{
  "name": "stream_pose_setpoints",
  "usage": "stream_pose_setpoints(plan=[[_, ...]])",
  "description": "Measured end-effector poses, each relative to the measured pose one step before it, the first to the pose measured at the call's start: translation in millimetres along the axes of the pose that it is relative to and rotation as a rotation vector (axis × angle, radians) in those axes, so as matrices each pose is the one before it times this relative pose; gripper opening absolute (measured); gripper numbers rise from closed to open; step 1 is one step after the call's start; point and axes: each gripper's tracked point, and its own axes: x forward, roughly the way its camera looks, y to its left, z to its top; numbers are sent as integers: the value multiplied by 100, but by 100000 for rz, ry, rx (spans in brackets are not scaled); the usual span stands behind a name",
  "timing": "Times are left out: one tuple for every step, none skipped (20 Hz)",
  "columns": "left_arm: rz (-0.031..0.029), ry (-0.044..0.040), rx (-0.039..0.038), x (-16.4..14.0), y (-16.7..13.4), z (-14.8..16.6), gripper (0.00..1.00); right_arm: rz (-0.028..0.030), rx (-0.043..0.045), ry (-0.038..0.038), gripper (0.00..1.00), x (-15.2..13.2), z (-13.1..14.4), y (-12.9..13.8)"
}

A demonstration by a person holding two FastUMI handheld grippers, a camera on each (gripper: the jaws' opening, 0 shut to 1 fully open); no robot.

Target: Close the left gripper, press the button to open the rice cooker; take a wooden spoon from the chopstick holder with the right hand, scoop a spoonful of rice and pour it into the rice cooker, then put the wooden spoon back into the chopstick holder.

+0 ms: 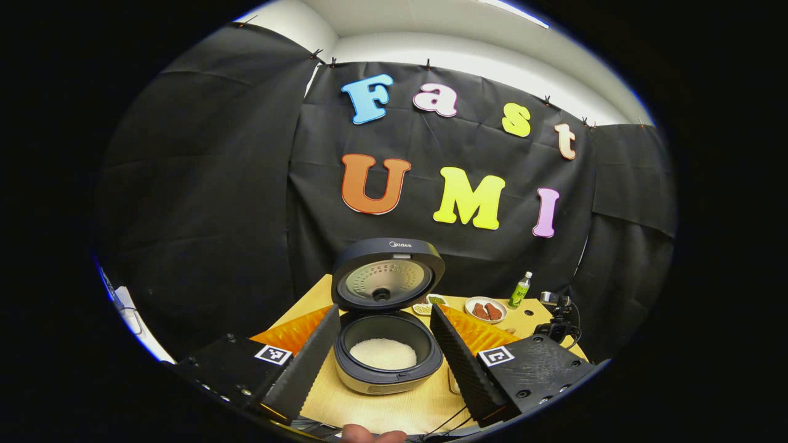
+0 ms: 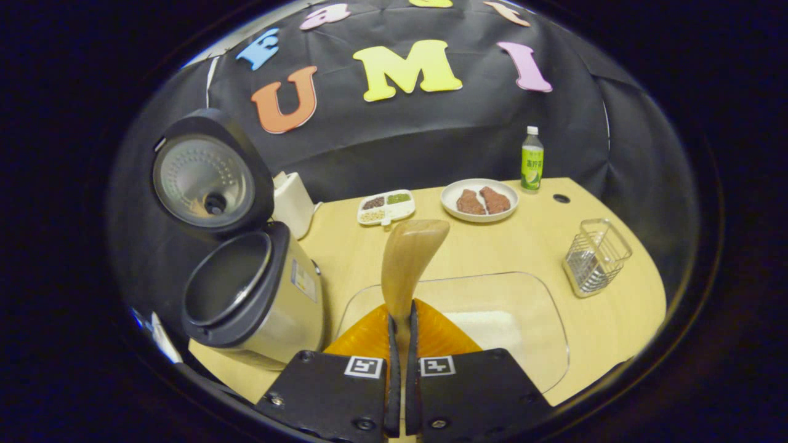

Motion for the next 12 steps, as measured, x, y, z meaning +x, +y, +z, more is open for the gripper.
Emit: stream_pose_setpoints(plan=[[46, 54, -347, -6, -75, -28, 95, 2407, 3734, 1252, 9, -14, -91, 238], [17, 155, -358, 49, -167, -8, 95, 1533, 3740, 1008, 8, 17, -31, 16], [-53, -113, -339, -130, -128, -55, 95, 620, 4324, 696, 8, 38, 101, -407], [4, -211, -206, -46, -159, 146, 95, 652, 5513, 863, 8, -38, 38, -434], [8, -285, -145, -93, -116, 18, 95, 660, 5200, 903, 8, -58, 74, -504], [15, 69, -226, -86, -60, -87, 95, 1493, 3273, 350, 9, -73, 199, -312], [76, 310, -172, -69, -125, -148, 95, 1704, 3191, -138, 8, -151, 163, -405], [147, 301, -171, -63, -102, -183, 95, 1865, 4161, 316, 9, -137, 216, -378], [232, 835, -35, 111, -202, -248, 95, 1043, 3616, 221, 9, -249, 162, -461], [96, 513, -39, 27, -257, -220, 95, 37, 2807, -300, 9, -331, 282, -542], [-179, -25, 6, -169, -353, 72, 95, -765, 993, -1233, 9, -580, 500, -559], [-462, -338, 111, -76, -414, 241, 95, -116, 283, -1223, 8, -588, 636, -424]])
